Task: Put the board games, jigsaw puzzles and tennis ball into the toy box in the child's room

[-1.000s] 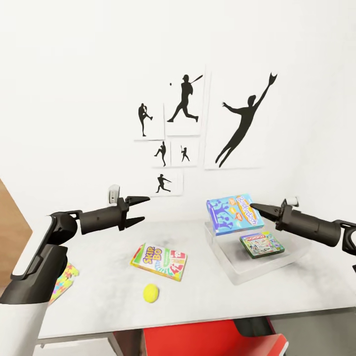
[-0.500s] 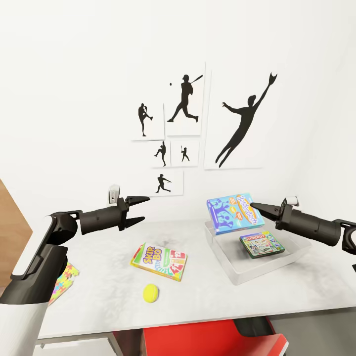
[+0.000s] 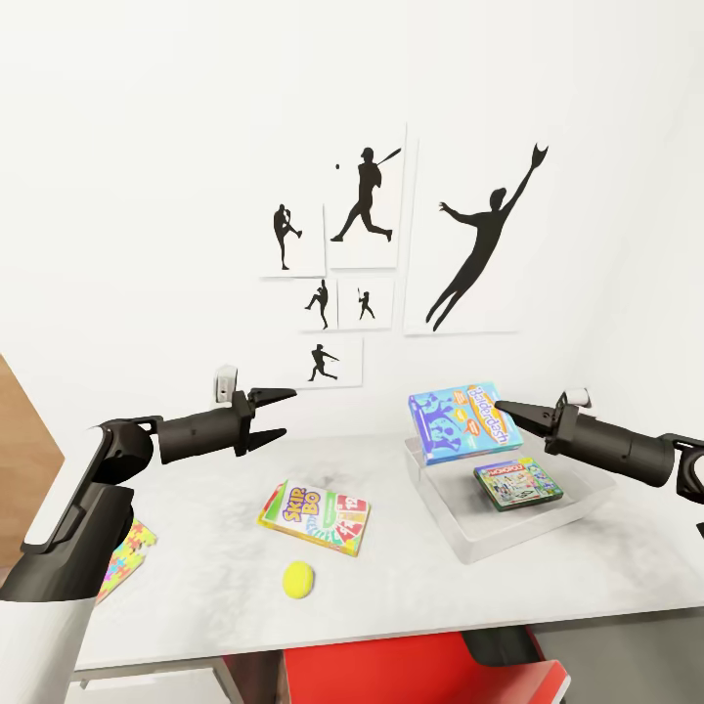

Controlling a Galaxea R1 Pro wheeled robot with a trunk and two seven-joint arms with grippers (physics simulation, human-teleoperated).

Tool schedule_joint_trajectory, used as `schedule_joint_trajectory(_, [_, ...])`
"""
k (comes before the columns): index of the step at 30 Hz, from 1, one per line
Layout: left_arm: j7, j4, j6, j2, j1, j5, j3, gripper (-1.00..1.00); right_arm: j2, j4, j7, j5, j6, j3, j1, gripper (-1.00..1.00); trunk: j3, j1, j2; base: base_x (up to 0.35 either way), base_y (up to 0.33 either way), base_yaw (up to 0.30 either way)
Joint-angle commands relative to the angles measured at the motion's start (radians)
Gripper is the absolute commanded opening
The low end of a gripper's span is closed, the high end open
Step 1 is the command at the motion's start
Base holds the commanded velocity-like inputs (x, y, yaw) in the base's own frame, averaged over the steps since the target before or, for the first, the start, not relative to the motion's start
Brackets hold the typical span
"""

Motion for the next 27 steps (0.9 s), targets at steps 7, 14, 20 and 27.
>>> schedule_joint_trajectory(7, [0.014,-0.006,-0.001,0.011,0.016,0.032,0.033,1.00,0.012,0.001,-0.009,0.009,0.009,-0.009,-0.035,-1.00,-0.002,0.001,-0.002,0.000,0.000,0.000])
schedule_joint_trajectory(14, [0.016,-0.008,-0.001,0.014,0.022,0.038,0.067,1.00,0.015,0.002,-0.018,0.008,0.009,-0.013,-0.057,-1.00,-0.002,0.001,-0.002,0.000,0.000,0.000])
schedule_joint_trajectory(20, [0.016,-0.008,-0.002,0.016,0.023,0.039,0.070,1.00,0.016,0.002,-0.022,0.009,0.009,-0.013,-0.059,-1.00,-0.002,0.001,-0.002,0.000,0.000,-0.006])
schedule_joint_trajectory(27, [0.016,-0.008,-0.001,0.016,0.023,0.039,0.071,1.00,0.017,0.005,-0.028,0.013,0.009,-0.011,-0.060,-1.00,-0.002,0.001,-0.002,0.000,0.000,-0.126])
